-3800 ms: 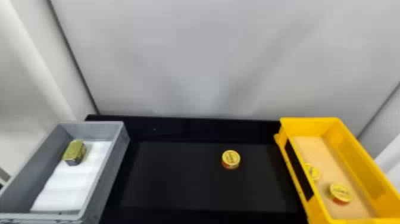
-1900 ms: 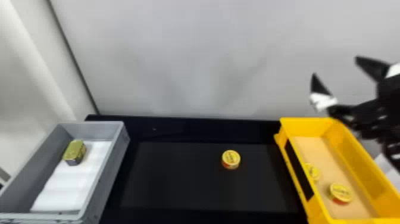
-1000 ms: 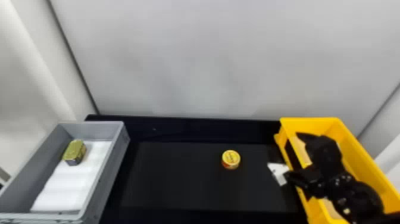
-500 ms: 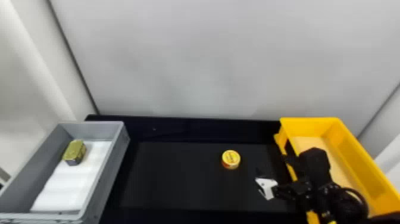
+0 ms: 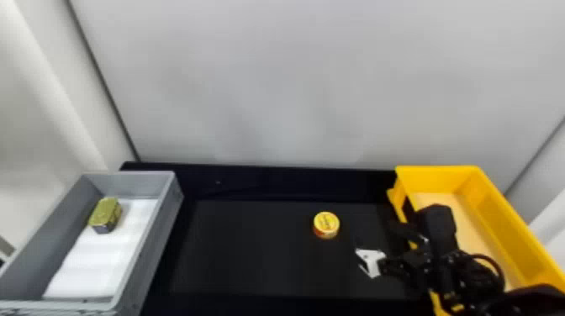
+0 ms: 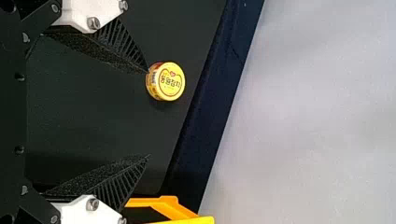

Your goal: Pick up the round yellow can and place it in the yellow rectangular box

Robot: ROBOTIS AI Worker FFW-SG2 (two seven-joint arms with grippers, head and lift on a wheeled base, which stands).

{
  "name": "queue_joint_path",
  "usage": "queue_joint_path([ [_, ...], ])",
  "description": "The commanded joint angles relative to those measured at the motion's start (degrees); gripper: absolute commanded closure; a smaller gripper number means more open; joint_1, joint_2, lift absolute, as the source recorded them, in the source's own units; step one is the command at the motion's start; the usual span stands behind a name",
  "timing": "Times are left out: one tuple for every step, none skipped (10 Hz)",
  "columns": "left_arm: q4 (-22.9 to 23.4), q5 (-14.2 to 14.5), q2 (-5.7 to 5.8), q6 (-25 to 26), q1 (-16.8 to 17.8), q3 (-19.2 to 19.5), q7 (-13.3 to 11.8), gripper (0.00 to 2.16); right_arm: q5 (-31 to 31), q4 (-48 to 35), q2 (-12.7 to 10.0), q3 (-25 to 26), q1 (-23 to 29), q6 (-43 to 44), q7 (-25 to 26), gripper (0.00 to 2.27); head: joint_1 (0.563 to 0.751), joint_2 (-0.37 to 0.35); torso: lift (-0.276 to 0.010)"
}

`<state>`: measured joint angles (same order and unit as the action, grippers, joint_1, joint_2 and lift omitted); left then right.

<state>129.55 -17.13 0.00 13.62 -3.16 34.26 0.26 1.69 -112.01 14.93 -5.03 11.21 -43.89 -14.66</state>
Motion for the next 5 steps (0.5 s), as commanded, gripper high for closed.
queue_joint_path([
  [-0.08, 0.00, -0.15, -0.08, 0.00, -0.23, 0.00, 0.16, -0.11, 1.88, 0.01, -1.04, -1.01, 0.10, -0.03, 0.18, 0.686, 0.014, -0.055],
  [-0.17, 0.00, -0.15, -0.08, 0.00, -0.23, 0.00, 0.16, -0.11, 2.85, 0.01, -1.30, -1.44, 0.19, -0.03, 0.18, 0.686, 0.014, -0.055],
  [-0.17, 0.00, -0.15, -0.08, 0.00, -0.32, 0.00, 0.16, -0.11, 3.90, 0.01, -1.83, -2.06, 0.36, -0.12, 0.19, 0.686, 0.014, -0.055],
  [-0.17, 0.00, -0.15, -0.08, 0.00, -0.32, 0.09, 0.16, -0.11, 5.57, 0.01, -2.53, -3.20, 0.72, -0.12, 0.19, 0.686, 0.014, -0.055],
  [-0.17, 0.00, -0.15, -0.08, 0.00, -0.41, 0.09, 0.16, -0.11, 7.15, 0.01, -3.15, -4.35, 1.16, -0.29, 0.19, 0.686, 0.014, -0.055],
])
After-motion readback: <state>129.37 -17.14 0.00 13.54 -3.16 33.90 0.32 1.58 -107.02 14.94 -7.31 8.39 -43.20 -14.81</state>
